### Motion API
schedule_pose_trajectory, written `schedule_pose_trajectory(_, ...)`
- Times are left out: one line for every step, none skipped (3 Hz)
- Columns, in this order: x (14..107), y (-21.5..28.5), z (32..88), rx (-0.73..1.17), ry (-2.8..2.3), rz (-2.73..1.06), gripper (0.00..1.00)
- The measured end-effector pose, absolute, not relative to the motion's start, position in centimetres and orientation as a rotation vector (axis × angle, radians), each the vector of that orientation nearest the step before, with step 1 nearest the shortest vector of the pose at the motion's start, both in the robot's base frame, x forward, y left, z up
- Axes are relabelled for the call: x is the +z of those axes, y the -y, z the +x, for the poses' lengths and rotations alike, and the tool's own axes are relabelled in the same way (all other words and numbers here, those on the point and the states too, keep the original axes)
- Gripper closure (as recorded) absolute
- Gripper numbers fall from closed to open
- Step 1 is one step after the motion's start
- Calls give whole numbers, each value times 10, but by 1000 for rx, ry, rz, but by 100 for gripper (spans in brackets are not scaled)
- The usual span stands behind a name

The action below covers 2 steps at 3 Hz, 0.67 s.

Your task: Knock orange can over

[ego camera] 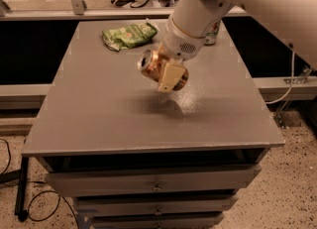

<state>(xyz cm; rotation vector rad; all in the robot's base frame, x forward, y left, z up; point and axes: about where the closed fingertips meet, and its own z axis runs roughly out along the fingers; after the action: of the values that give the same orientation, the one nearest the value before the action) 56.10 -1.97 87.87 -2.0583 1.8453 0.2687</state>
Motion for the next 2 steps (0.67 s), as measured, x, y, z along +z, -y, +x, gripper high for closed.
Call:
schedule_pose_trajectory(853,38,553,118,-1878,-2275,83)
schedule_pose_trajectory(843,37,549,54,-1857,-2373,59)
